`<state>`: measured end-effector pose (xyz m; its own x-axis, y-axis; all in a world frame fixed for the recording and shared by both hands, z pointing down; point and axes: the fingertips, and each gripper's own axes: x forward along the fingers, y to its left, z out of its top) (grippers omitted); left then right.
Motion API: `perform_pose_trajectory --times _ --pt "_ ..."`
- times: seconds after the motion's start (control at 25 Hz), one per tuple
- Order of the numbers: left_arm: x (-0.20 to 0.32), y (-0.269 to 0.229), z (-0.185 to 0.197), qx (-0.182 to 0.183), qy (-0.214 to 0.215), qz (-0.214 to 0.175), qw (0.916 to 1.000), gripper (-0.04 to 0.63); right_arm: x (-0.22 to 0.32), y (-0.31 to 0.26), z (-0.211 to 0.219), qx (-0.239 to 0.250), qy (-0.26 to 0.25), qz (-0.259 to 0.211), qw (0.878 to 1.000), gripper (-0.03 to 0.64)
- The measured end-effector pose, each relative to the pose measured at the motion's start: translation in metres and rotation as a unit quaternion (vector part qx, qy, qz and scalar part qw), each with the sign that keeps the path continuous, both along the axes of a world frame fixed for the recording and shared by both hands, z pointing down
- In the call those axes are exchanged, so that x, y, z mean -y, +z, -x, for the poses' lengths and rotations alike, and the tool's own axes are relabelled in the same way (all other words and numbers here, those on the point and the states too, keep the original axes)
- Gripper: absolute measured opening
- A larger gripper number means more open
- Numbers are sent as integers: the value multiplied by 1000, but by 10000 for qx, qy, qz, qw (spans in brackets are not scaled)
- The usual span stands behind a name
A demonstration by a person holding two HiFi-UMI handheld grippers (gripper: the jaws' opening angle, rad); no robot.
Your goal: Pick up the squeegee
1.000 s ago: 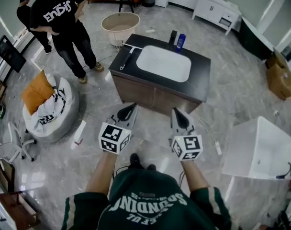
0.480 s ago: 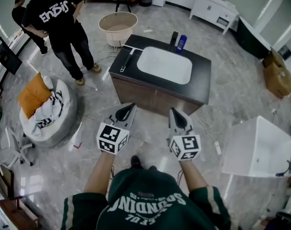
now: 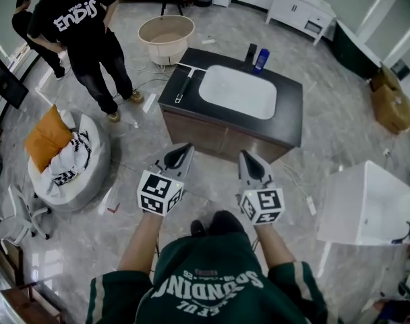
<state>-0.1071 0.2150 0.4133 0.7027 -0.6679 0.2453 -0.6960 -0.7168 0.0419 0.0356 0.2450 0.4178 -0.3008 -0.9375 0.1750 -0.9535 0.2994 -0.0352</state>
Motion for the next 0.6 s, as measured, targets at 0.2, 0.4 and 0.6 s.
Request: perform_pose_trajectory --times 0.2,0.4,0.6 --pt "13 5 6 -16 13 43 10000 2 13 3 5 20 5 10 10000 2" --pt "36 13 5 5 -15 94 10000 2 38 3 5 56 -59 -72 9999 2" --pt "71 22 -5 54 32 135 9999 2 78 10 -1 91 -98 -78 9999 2"
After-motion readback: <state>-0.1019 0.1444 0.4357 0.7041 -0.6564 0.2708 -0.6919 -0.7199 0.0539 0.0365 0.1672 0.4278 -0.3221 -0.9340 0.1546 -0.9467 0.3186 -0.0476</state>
